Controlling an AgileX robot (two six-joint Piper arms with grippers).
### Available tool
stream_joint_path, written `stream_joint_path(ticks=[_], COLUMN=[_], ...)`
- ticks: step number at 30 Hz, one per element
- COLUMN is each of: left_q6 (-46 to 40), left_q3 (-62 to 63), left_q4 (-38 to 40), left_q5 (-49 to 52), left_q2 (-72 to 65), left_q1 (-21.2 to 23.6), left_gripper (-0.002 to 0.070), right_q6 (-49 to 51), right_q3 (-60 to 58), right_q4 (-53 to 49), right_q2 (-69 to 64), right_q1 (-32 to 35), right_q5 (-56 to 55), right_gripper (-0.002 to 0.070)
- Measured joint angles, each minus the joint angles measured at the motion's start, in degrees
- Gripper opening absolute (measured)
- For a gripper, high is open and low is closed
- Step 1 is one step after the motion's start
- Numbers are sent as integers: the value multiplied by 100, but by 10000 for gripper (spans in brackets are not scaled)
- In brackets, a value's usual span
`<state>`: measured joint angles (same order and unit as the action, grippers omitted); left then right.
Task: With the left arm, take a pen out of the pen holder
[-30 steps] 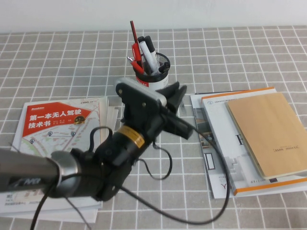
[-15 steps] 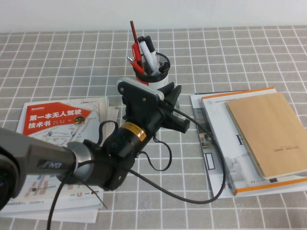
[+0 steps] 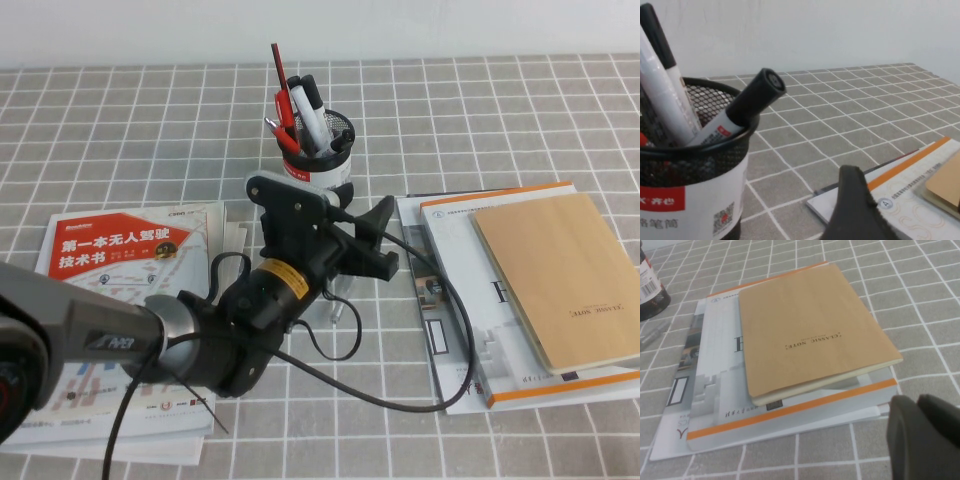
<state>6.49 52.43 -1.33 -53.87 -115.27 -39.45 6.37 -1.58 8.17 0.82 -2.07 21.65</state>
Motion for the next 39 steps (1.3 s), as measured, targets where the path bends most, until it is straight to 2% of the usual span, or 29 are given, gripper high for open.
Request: stream_joint_path(ticks=[7,13,15,19,21,23,26,39], left_q6=[366,423,398,47,-181,-272,-328,100], left_q3=[0,0,0,0,0,0,-145,-2406], left_q4=[-646,-827,-827,-854,-876,-873,-887,-997], left_q5=[22,369,708,1683,2287,2978,3762,4437], left_q2=[48,518,811,1538,1988,2427,3206,6139], left_q1=[0,0,0,0,0,0,0,0], left_gripper=[388,377,326,106,45,20,6,0], right_q6=[0,0,0,0,0,0,0,0], right_q3=[0,0,0,0,0,0,0,0], right_q4=[0,0,0,0,0,0,0,0], right_q2=[0,0,0,0,0,0,0,0], right_q1=[0,0,0,0,0,0,0,0], right_q5=[0,0,0,0,0,0,0,0], right_gripper=[-13,-13,-13,-13,-13,-13,-13,-13])
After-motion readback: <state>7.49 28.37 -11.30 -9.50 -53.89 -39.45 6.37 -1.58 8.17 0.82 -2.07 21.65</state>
